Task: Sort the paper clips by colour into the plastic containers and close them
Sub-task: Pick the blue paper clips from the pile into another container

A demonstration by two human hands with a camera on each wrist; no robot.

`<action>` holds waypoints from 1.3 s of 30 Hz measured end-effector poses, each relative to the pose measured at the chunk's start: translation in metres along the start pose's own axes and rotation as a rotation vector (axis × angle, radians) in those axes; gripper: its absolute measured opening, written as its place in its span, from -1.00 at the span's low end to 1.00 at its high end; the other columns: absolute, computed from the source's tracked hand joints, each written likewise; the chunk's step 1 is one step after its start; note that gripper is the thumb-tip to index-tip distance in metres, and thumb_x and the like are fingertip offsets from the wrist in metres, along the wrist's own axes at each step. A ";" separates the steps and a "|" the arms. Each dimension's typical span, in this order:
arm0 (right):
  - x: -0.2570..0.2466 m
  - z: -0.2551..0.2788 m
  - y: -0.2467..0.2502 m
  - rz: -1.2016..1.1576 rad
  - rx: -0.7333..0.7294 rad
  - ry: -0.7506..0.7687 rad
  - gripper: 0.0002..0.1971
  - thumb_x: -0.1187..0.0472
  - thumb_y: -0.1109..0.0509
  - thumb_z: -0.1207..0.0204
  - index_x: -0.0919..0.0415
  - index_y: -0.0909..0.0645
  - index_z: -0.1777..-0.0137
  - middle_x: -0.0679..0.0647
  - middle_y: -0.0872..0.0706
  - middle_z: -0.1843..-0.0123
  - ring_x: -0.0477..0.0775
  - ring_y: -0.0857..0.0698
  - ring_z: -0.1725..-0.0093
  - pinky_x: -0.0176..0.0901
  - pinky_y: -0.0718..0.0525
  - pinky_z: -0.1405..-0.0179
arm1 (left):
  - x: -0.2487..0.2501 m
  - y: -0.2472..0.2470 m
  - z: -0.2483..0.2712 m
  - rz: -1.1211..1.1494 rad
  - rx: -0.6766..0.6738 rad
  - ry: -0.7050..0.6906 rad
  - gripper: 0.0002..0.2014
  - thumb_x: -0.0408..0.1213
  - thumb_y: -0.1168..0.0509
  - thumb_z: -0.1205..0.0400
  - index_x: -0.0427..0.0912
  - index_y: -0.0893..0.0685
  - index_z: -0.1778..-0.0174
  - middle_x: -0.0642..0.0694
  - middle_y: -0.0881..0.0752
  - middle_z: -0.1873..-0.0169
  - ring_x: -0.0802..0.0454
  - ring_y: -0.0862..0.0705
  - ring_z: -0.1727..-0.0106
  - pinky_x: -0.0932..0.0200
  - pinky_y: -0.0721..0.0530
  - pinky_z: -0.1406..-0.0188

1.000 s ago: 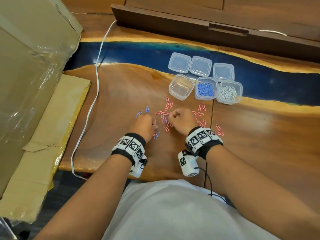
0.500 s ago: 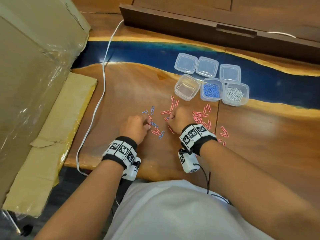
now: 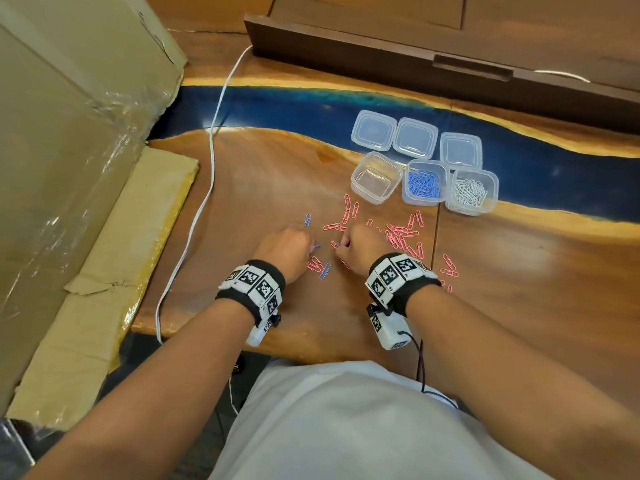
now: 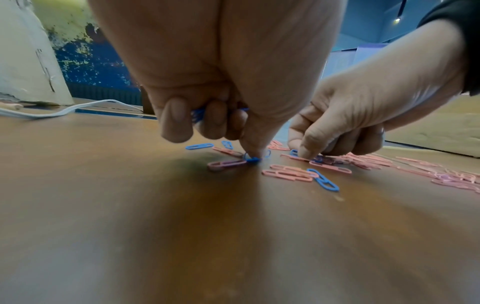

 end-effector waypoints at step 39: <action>-0.061 -0.044 0.002 -0.102 0.086 -0.084 -0.74 0.28 -0.38 -0.53 0.21 -0.40 0.34 0.18 -0.55 0.26 0.24 -0.58 0.23 -0.10 -0.48 0.30 | -0.047 0.017 -0.014 0.124 0.038 0.250 -0.88 -0.26 -0.25 -0.67 -0.22 -0.61 -0.01 -0.23 -0.70 0.09 -0.29 -0.69 0.06 -0.10 -0.69 0.10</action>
Point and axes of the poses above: each hand's wrist, its own z-axis away from the middle knuckle, its own y-axis out of the back of the hand, x = y × z, the point moved 10 cm from there along -z, towards the middle knuckle
